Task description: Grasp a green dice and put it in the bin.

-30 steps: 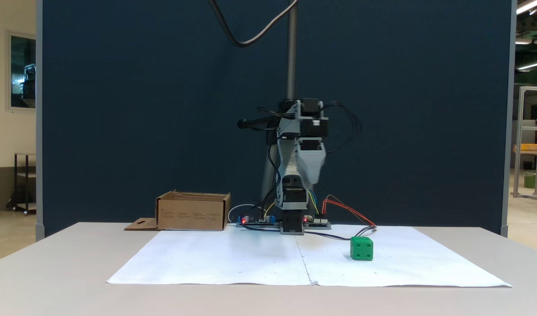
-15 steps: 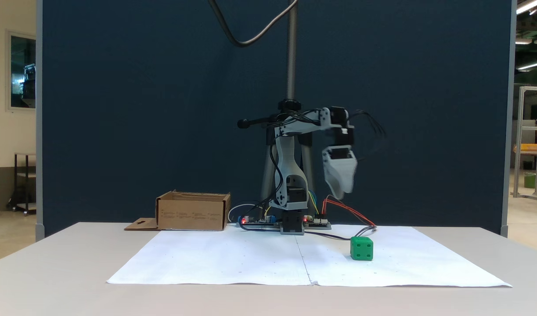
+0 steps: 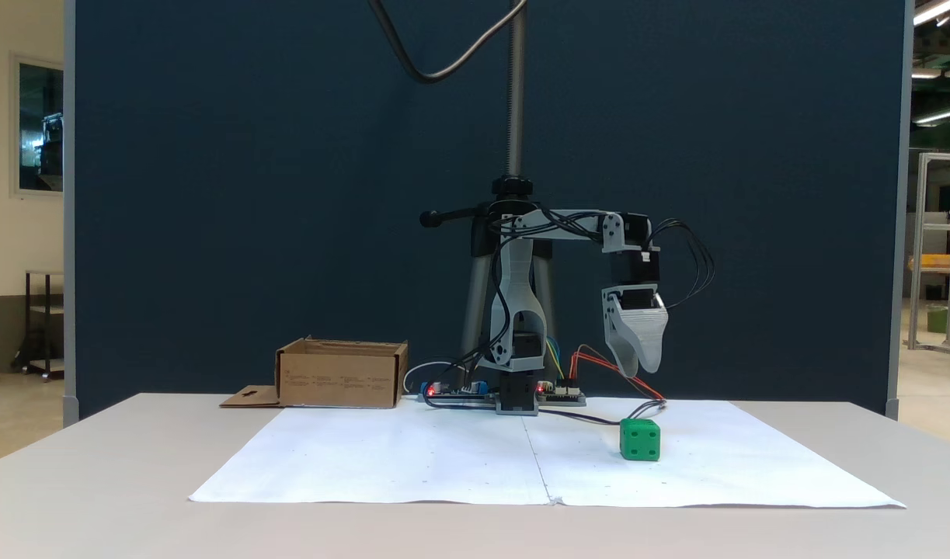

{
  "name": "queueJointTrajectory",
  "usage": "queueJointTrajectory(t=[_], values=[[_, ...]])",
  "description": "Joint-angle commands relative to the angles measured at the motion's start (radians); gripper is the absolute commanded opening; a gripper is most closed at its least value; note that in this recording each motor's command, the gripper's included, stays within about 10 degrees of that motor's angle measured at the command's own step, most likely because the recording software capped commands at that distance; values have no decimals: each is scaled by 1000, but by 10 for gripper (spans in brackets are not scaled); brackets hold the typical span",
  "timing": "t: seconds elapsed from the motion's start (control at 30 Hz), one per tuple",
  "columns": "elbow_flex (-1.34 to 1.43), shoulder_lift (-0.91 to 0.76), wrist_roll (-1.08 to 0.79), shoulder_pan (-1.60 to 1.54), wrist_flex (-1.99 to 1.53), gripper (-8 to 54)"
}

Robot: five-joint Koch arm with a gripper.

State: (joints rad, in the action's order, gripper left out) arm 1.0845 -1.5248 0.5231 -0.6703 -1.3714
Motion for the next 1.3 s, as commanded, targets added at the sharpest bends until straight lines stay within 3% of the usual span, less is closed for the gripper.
queueJointTrajectory(t=[0.0,0.57,1.27], values=[[-81,-14,74,15,-64,419],[-175,-3,215,41,-80,418],[-173,83,244,34,0,417]])
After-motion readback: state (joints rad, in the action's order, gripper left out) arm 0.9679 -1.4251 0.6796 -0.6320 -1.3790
